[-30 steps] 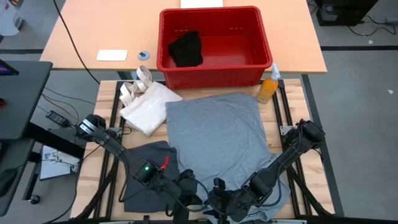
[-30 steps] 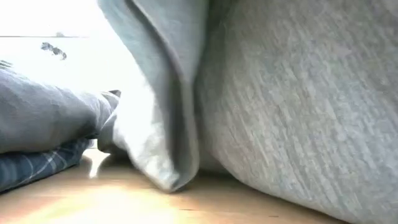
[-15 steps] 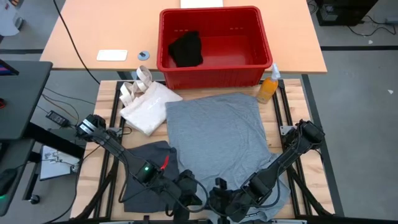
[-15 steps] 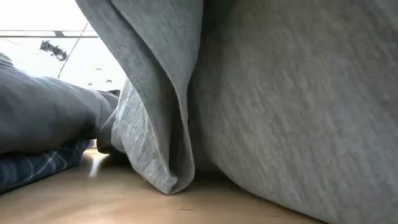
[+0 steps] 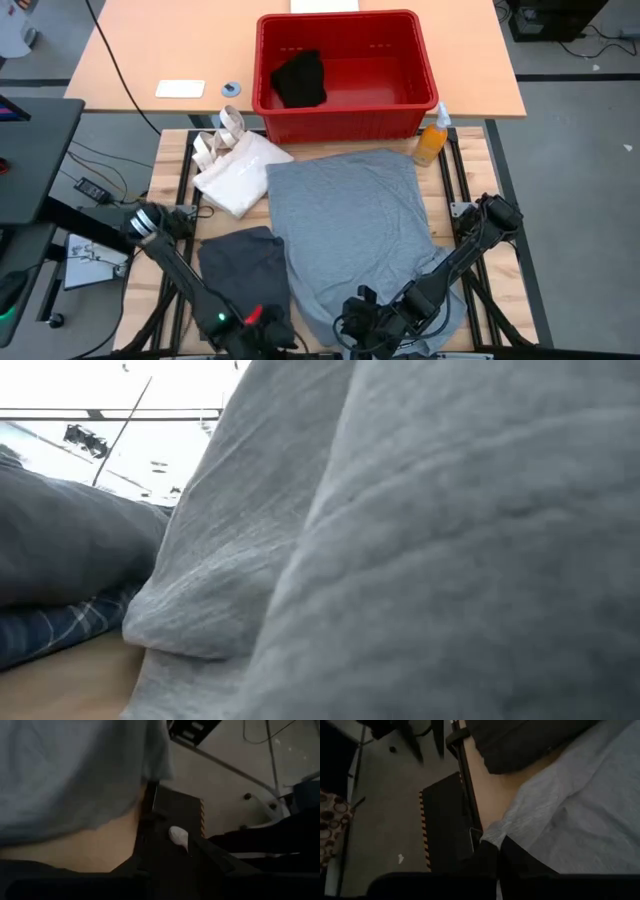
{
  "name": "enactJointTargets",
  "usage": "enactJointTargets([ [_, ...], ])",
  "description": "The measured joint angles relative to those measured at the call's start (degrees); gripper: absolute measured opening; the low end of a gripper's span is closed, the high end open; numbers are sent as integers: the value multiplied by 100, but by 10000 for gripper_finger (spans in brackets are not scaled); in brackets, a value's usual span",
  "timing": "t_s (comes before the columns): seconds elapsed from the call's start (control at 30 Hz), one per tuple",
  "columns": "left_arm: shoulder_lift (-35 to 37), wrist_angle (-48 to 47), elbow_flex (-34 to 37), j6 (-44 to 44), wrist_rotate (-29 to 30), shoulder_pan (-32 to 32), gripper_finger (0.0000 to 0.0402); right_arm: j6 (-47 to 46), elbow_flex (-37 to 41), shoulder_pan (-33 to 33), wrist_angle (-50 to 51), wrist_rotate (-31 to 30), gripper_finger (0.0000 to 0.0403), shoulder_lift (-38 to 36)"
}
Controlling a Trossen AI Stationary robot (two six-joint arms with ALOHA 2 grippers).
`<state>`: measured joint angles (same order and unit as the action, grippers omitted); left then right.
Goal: Fold Laundry from Bin
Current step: Fold the light gray t-shirt
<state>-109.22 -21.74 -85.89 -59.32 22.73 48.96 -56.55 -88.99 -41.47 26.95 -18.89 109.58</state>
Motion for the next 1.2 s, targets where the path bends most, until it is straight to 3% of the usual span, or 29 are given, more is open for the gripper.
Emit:
enactJointTargets([
  [0.2, -695, 863, 7, -131, -1, -96, 94, -96, 0, 59, -640, -108, 6, 0],
  [0.5, -742, 1017, 4, -455, 391, -319, 100, -221, 0, 67, -1251, -262, 7, -19],
  [0.83, -742, 847, 4, -283, 492, -538, 195, -207, 0, 67, -1274, -469, 8, -220],
  [1.0, -742, 786, 4, -160, 525, -674, 215, -231, 2, 67, -1258, -525, 8, -249],
  [1.1, -742, 852, 4, 30, 574, -765, 195, -274, 2, 67, -1250, -520, 8, -249],
  [1.2, -742, 1064, 4, 326, 595, -782, 120, -288, 2, 57, -1178, -506, 8, -249],
])
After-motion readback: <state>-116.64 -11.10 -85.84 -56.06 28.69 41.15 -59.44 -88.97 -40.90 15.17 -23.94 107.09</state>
